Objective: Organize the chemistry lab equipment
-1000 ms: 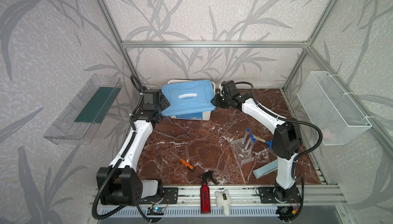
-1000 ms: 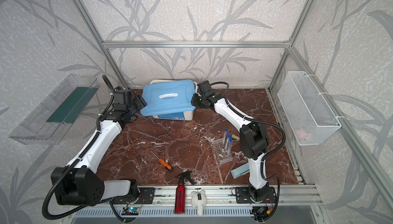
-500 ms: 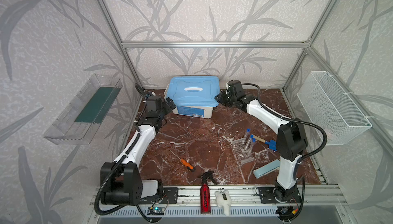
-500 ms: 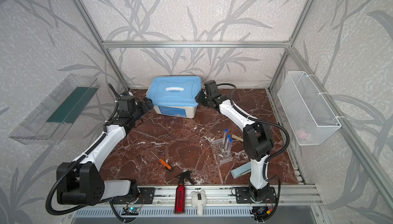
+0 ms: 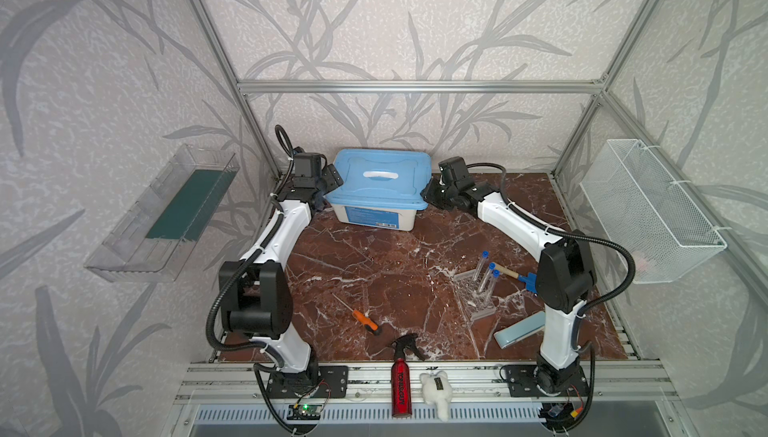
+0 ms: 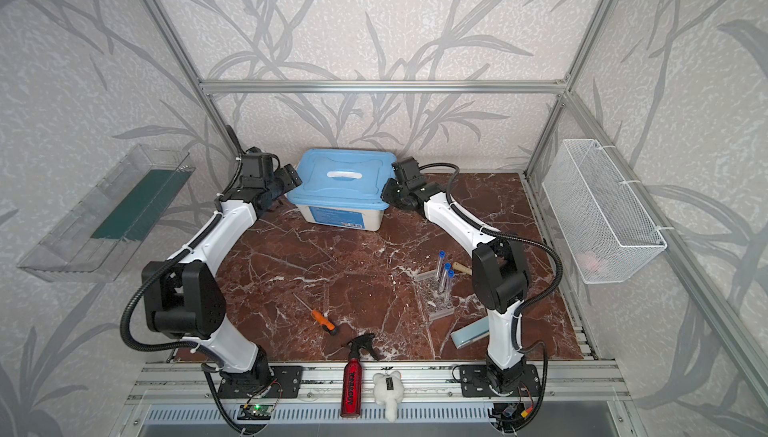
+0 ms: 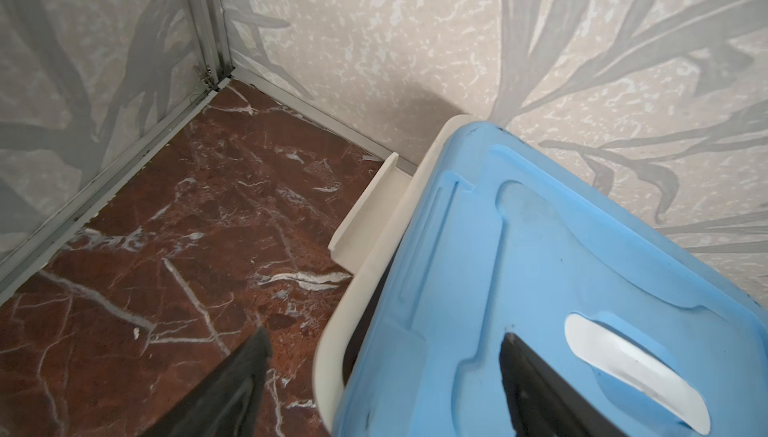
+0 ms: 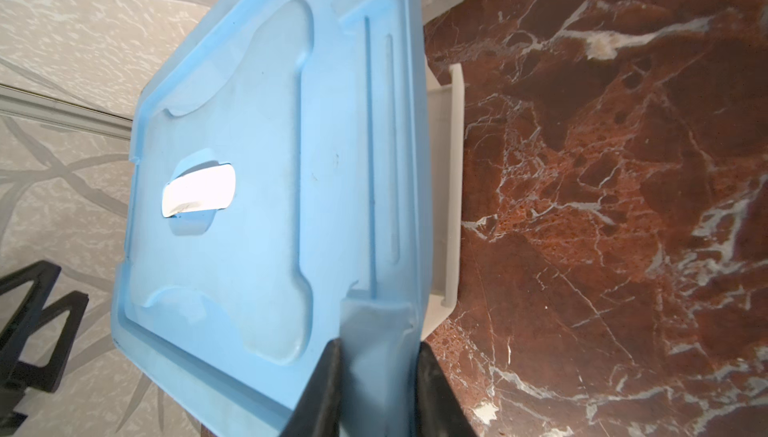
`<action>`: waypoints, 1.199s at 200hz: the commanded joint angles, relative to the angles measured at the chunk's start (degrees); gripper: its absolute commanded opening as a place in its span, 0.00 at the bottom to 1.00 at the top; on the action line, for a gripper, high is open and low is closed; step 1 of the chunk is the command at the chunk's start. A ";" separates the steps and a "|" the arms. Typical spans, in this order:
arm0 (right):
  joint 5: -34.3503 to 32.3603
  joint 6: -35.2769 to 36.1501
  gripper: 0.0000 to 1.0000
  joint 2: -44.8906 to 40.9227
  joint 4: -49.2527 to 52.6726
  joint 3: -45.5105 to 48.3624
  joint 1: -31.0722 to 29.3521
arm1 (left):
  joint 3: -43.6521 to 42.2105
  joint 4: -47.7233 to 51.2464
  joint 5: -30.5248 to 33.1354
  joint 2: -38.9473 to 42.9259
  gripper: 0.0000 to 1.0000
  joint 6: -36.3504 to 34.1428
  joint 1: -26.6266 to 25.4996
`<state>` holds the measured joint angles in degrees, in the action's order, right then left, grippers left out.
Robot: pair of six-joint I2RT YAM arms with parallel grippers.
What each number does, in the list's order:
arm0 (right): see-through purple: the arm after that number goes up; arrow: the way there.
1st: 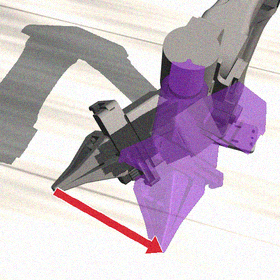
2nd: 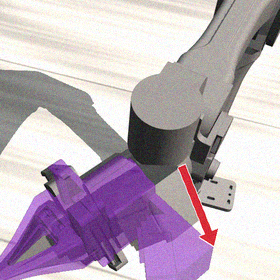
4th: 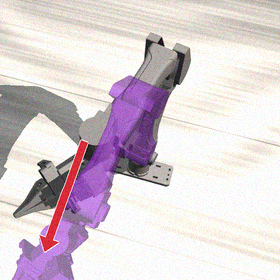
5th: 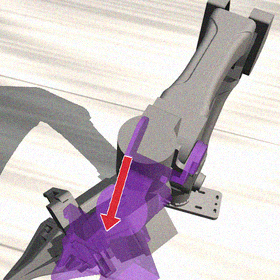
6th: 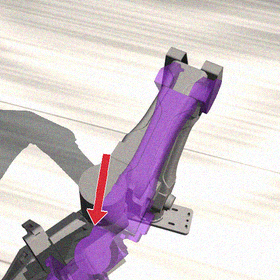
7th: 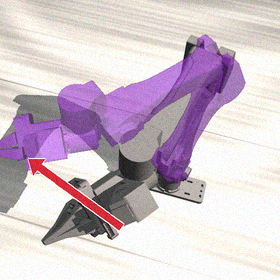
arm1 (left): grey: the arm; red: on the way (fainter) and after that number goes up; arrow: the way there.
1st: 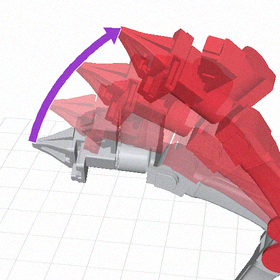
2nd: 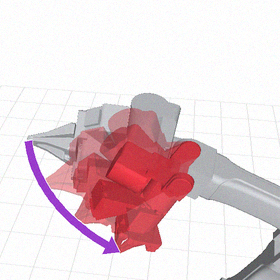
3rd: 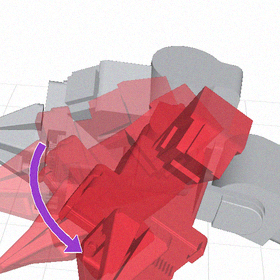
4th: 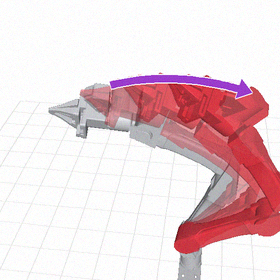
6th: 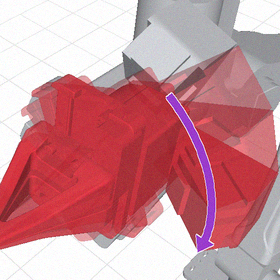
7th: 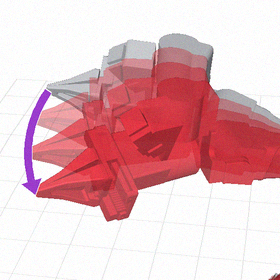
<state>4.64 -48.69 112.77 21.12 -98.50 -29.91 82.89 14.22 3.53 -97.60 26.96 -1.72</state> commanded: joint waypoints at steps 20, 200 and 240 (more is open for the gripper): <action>0.61 -0.39 0.15 1.63 0.02 -3.08 -0.09 | 6.54 1.94 -2.53 -5.97 0.73 -6.41 -0.26; 5.93 7.47 0.36 4.25 7.79 -6.48 0.09 | 30.16 10.69 -1.92 -26.65 0.60 -11.92 -1.15; 7.81 8.49 0.36 4.95 7.57 -6.11 -0.73 | 35.27 12.63 -0.69 -30.97 0.61 -12.66 -2.18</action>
<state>10.85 -42.83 117.10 25.65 -105.73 -29.54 115.46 22.41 2.17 -124.57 15.99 -2.72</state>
